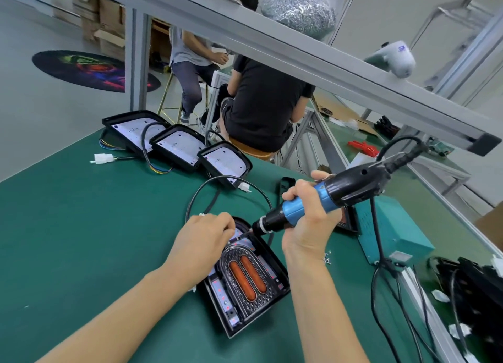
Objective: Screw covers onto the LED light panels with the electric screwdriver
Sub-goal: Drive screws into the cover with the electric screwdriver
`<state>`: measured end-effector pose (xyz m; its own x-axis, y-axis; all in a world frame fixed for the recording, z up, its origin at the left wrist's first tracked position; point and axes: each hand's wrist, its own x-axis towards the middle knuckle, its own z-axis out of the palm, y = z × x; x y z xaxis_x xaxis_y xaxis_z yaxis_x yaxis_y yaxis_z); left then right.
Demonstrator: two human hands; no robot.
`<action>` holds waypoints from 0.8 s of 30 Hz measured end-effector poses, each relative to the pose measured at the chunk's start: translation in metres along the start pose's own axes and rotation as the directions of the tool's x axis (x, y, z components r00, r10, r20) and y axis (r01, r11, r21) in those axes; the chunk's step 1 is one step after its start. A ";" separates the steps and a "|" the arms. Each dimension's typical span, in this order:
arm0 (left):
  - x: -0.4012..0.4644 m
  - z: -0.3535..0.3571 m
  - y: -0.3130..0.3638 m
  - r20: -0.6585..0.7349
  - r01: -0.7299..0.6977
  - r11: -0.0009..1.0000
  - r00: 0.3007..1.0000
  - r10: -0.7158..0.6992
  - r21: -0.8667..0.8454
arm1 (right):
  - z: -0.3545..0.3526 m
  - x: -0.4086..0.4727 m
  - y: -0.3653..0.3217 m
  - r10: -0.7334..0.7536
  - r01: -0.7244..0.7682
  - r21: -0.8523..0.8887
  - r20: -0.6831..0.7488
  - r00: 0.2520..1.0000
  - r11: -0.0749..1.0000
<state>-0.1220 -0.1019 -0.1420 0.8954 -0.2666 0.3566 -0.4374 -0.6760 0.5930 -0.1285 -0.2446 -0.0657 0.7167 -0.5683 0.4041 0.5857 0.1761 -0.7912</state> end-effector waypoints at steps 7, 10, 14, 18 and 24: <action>-0.003 0.008 0.000 -0.067 0.029 1.000 0.997 -0.029 -0.006 | 0.003 -0.002 0.001 0.001 0.000 -0.011 0.042 0.999 1.000; -0.007 0.009 0.001 -0.109 0.045 0.998 0.993 -0.040 0.043 | 0.004 -0.003 -0.002 -0.011 0.013 -0.021 0.063 0.998 1.000; -0.016 0.007 0.007 -0.189 0.124 0.986 0.977 -0.102 0.109 | 0.005 -0.007 -0.006 0.023 -0.023 -0.003 0.026 0.999 1.000; -0.015 0.000 0.010 -0.174 0.187 0.972 0.971 -0.161 0.143 | -0.004 -0.008 -0.020 -0.016 0.025 0.079 -0.105 0.994 0.997; 0.019 -0.008 0.029 -0.132 0.047 0.998 0.990 -0.041 0.040 | -0.051 -0.014 -0.066 -0.183 0.226 0.084 -0.351 0.918 0.971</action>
<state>-0.1184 -0.1209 -0.1118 0.8939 -0.1459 0.4238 -0.3914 -0.7148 0.5796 -0.1965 -0.2895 -0.0421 0.4179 -0.8365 0.3545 0.7620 0.1104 -0.6380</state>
